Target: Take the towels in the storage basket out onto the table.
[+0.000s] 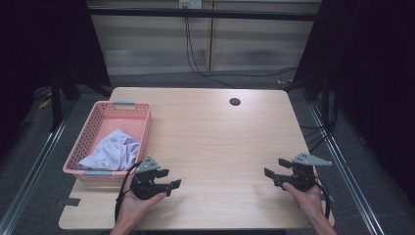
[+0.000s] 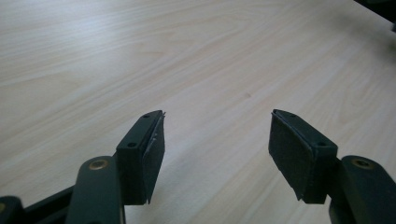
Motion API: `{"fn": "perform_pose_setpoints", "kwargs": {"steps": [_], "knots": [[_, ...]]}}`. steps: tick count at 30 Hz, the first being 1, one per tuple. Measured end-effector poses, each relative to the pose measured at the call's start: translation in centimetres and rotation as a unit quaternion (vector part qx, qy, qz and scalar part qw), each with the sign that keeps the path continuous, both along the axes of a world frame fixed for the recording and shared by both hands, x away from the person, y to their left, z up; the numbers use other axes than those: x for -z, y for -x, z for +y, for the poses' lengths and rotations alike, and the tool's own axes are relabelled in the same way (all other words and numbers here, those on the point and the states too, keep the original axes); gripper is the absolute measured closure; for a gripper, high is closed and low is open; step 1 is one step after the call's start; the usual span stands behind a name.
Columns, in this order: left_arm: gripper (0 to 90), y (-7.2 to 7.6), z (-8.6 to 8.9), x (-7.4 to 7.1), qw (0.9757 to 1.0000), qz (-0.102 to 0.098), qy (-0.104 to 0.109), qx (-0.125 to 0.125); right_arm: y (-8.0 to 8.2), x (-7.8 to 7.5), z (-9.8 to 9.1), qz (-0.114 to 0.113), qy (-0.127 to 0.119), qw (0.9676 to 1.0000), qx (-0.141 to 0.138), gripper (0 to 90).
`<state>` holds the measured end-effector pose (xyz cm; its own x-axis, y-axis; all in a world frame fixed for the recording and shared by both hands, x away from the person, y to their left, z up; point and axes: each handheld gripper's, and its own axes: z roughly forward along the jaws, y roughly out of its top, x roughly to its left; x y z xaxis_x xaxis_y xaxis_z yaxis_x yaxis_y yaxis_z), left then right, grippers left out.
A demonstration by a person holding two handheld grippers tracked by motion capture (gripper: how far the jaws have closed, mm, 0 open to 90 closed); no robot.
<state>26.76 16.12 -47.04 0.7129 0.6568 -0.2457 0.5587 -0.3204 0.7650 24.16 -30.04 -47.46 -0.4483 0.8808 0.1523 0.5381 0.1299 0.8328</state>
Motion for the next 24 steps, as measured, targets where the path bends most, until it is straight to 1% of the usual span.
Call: {"fn": "perform_pose_setpoints", "kwargs": {"steps": [1, 2, 3, 4, 5, 6, 8, 10, 11, 14, 17, 20, 24], "knots": [[38.1, -0.1, 0.1, 0.0, 0.9999, 0.007, 0.008, 0.001, 0.0, 0.0, -0.1, 0.000, 0.001, 1.0000, -0.002, 25.1], [38.2, -0.2, 0.0, 0.0, 0.9999, 0.007, 0.009, -0.004, 0.0, 0.0, -0.1, 0.003, 0.004, 1.0000, -0.004, 24.8], [38.3, -0.3, 0.2, -0.1, 0.9999, 0.009, 0.014, -0.001, 0.1, 0.0, -0.1, 0.003, 0.004, 1.0000, -0.004, 24.2], [38.3, -0.3, 0.2, -0.2, 0.9997, 0.011, 0.020, 0.001, 0.1, 0.0, -0.1, 0.005, -0.001, 1.0000, -0.007, 24.3], [38.3, -0.4, 0.3, -0.2, 0.9997, 0.012, 0.021, 0.002, 0.1, 0.0, -0.1, 0.006, -0.003, 0.9999, -0.010, 24.7], [38.2, -0.3, 0.2, -0.2, 0.9999, 0.007, 0.014, -0.003, 0.2, 0.0, 0.0, 0.005, 0.000, 0.9999, -0.012, 24.6], [35.6, -0.3, 0.3, -0.2, 1.0000, 0.003, 0.006, -0.001, 0.3, 0.1, 0.2, 0.008, -0.003, 0.9998, -0.020, 24.4], [33.3, -0.3, 0.3, -0.2, 1.0000, 0.004, 0.003, -0.009, 0.3, 0.0, 0.3, 0.008, -0.005, 0.9996, -0.026, 24.2], [32.5, -0.3, 0.3, -0.2, 1.0000, 0.003, -0.001, -0.008, 0.4, -0.1, 0.4, 0.007, -0.005, 0.9996, -0.028, 24.2], [32.0, -0.1, 0.5, -0.3, 0.9999, -0.002, -0.015, -0.006, 0.6, -0.3, 0.4, 0.003, -0.002, 0.9996, -0.027, 24.2], [33.4, 0.0, 0.7, -0.8, 0.9999, -0.004, -0.016, -0.002, 0.6, -0.2, 0.3, 0.008, -0.001, 0.9997, -0.025, 24.4], [34.8, 0.1, 1.0, -1.5, 0.9997, -0.016, -0.016, -0.005, 0.6, -0.2, 0.1, 0.009, -0.009, 0.9996, -0.024, 25.4], [35.5, 0.0, 1.7, -2.7, 0.9994, -0.024, -0.016, -0.019, 0.5, -0.1, 0.1, 0.012, -0.012, 0.9995, -0.026, 24.6]]}}
